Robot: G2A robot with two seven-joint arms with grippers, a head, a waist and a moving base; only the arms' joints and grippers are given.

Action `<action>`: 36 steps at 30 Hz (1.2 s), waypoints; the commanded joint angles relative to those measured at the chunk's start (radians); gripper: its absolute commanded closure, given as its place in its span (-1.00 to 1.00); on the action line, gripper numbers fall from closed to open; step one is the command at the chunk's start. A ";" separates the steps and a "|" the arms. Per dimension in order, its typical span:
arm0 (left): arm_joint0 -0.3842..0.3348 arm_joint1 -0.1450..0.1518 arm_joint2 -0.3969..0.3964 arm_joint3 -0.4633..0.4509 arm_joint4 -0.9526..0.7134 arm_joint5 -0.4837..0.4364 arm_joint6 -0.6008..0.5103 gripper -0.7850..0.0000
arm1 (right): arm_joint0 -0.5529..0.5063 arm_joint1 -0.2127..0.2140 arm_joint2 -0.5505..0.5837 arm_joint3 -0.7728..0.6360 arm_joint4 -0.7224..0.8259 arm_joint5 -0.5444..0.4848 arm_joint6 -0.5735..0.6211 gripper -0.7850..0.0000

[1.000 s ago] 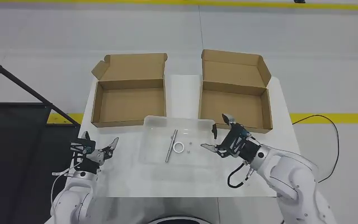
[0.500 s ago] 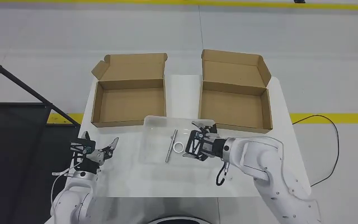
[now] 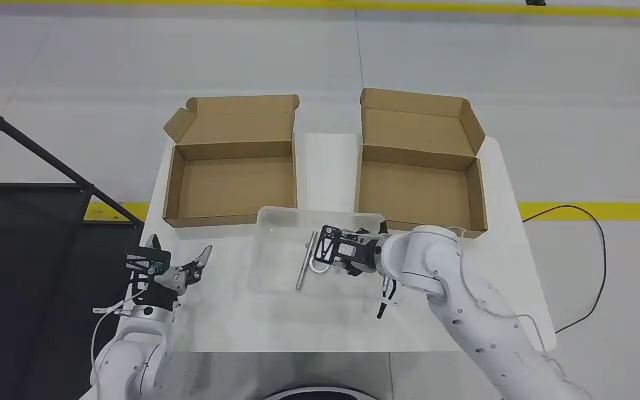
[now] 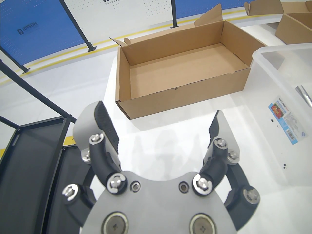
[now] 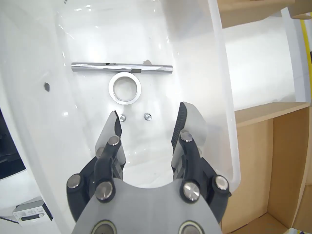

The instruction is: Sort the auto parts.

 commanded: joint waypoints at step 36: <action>0.000 0.000 0.000 0.000 0.000 0.000 0.000 -1.00 | 0.031 -0.006 0.041 0.047 0.053 0.018 -0.108 1.00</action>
